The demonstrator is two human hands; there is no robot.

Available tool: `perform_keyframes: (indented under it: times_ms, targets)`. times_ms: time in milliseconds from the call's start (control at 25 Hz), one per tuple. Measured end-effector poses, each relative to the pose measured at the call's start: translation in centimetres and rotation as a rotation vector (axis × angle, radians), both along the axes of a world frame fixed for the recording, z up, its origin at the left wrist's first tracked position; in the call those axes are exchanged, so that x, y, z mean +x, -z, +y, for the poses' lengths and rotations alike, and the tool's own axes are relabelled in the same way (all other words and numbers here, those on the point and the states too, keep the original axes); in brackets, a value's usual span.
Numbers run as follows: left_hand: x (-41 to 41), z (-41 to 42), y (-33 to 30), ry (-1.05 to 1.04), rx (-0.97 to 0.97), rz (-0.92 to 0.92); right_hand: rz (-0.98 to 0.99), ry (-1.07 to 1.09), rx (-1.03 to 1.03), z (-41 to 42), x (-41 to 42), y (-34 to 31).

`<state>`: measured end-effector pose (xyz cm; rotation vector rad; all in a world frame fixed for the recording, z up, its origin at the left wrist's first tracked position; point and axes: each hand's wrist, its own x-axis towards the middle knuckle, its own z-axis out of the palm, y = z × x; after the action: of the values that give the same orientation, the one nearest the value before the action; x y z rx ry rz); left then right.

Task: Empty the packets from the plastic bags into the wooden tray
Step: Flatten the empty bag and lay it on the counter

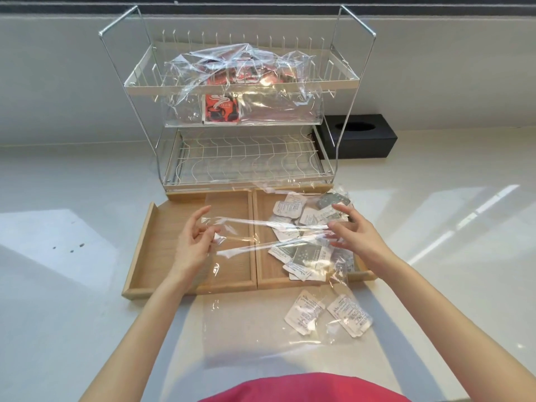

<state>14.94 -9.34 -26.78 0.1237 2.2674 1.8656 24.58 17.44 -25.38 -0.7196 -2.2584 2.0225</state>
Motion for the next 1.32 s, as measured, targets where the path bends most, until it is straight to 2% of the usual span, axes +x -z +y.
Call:
perform_keyframes:
  times_ms: [120,280,360,440,640,760,960,1320]
  targets:
    - [0.0,-0.2,-0.7,0.053,-0.046,0.046,0.022,-0.072,0.049,0.3,0.4,-0.1]
    - [0.1,-1.3,-2.1,0.336,-0.161,0.046,0.087,-0.025,0.114,1.0,0.5,-0.5]
    - [0.2,-1.5,-2.7,0.404,-0.24,0.081,0.113,-0.034,0.157,1.1,0.5,-1.2]
    - [-0.2,-1.6,-3.0,0.367,-0.308,0.154,0.132,-0.046,0.254,1.3,0.4,-1.9]
    - [-1.6,-1.7,-4.2,0.199,-0.432,0.381,0.218,0.046,0.676,1.7,0.3,-3.6]
    - [-1.4,-1.5,-5.3,0.136,-0.424,0.468,0.27,0.101,0.812,2.1,0.3,-4.8]
    - [-0.4,-0.5,-7.5,0.126,-0.39,0.517,0.32,0.14,0.827,3.7,0.9,-6.3]
    - [1.4,5.8,-10.2,0.137,-0.263,0.481,0.378,0.205,0.56,9.4,3.0,-8.1]
